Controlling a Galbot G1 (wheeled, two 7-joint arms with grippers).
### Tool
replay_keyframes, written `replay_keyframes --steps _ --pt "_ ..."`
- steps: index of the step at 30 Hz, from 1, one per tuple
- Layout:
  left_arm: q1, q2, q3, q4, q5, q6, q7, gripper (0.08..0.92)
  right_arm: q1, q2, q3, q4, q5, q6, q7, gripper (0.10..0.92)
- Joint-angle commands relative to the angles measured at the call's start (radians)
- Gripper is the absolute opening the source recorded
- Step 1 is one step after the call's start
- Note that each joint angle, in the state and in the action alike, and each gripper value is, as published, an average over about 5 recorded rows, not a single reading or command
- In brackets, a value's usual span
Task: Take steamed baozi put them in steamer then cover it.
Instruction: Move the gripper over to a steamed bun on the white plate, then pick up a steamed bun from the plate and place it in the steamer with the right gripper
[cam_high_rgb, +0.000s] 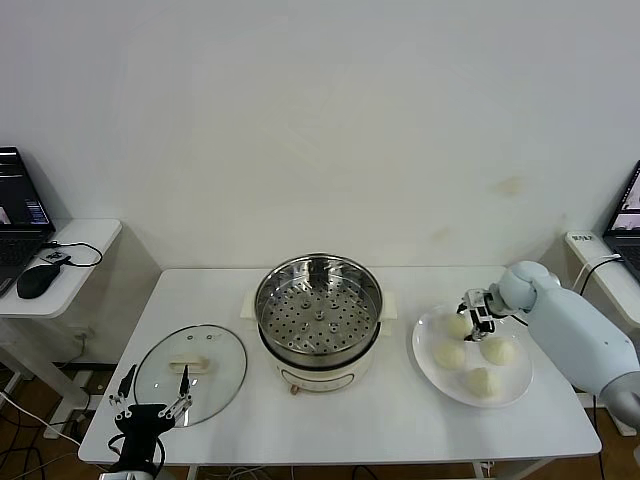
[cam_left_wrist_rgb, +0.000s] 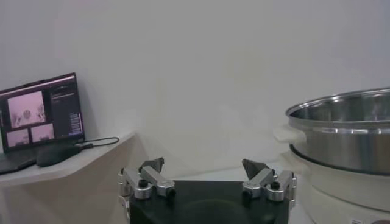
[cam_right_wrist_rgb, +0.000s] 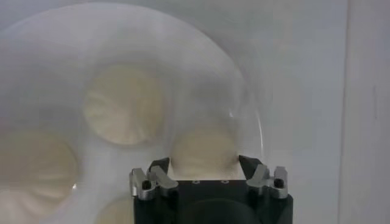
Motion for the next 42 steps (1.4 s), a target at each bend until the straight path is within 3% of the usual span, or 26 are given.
replay_keyframes --steps 1,10,20,31,42 --pt "0.004 0.001 -0.003 0.0 -0.001 -0.003 -0.001 0.823 0.017 -0.002 -0.021 0.006 0.016 -0.001 -0.011 0.619" --pt "0.002 0.003 -0.003 -0.002 -0.004 -0.004 -0.003 0.823 0.099 -0.099 -0.118 0.137 0.151 -0.02 -0.041 0.611" --pt "-0.016 0.017 0.001 0.008 -0.027 -0.002 -0.002 0.823 0.45 -0.19 -0.375 0.326 0.405 -0.059 -0.061 0.611" --pt "-0.039 0.03 0.004 0.011 -0.039 0.002 0.001 0.823 0.736 0.012 -0.605 0.373 0.583 -0.05 -0.01 0.613" --pt "-0.057 0.04 -0.009 0.01 -0.048 0.006 0.004 0.823 0.758 0.232 -0.729 0.331 0.614 0.086 0.039 0.619"
